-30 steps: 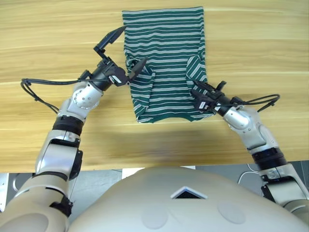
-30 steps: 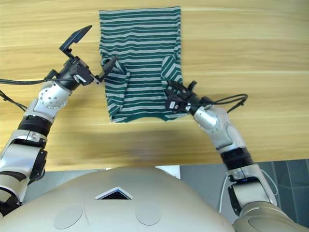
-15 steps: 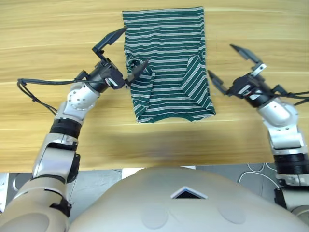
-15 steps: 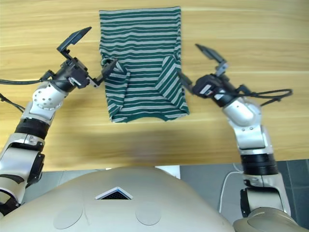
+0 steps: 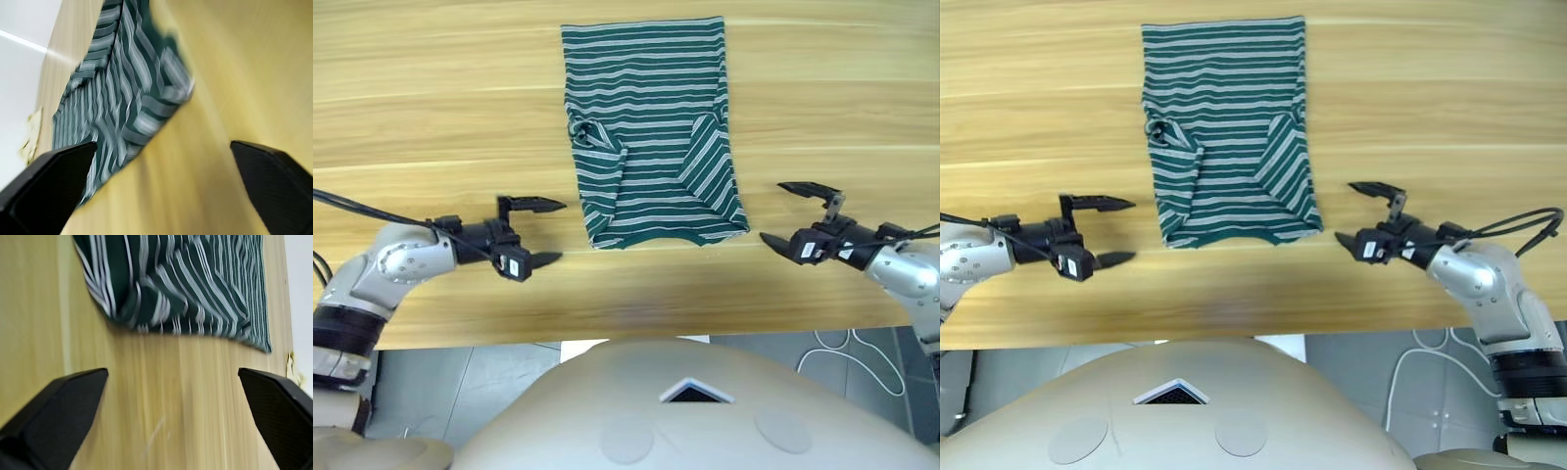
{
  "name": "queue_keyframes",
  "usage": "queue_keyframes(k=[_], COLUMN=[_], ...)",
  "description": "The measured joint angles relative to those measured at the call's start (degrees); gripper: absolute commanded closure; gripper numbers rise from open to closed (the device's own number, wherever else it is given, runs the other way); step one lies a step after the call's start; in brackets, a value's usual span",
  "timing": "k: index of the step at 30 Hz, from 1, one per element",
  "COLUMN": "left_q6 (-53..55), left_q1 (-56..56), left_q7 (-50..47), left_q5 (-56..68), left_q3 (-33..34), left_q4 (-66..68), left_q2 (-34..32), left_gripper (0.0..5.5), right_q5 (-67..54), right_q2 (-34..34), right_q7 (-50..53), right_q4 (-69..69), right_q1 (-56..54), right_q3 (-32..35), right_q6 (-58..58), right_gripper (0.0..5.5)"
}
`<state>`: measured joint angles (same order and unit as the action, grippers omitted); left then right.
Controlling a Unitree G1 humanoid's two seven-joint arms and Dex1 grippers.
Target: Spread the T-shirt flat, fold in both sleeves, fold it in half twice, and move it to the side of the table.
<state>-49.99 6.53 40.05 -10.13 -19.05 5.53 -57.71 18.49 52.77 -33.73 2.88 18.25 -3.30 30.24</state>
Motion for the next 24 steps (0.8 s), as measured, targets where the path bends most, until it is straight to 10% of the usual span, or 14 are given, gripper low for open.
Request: queue_keyframes(k=[12,24], left_q6=[0.10,-1.71], left_q1=[-4.70,-9.09], left_q7=[-1.26,-3.46], left_q5=[-3.45,-7.50], left_q3=[0.09,-0.75], left_q4=[4.97,8.48], left_q2=[5.18,7.90], left_gripper=[0.10,0.10], right_q5=[0.36,1.72], right_q2=[-0.98,-2.46], right_q7=[0.86,1.95], right_q4=[-0.99,-3.13], right_q1=[-3.03,-5.37], right_q3=[-5.58,-8.12], right_q6=[2.26,1.99], right_gripper=[1.09,3.45])
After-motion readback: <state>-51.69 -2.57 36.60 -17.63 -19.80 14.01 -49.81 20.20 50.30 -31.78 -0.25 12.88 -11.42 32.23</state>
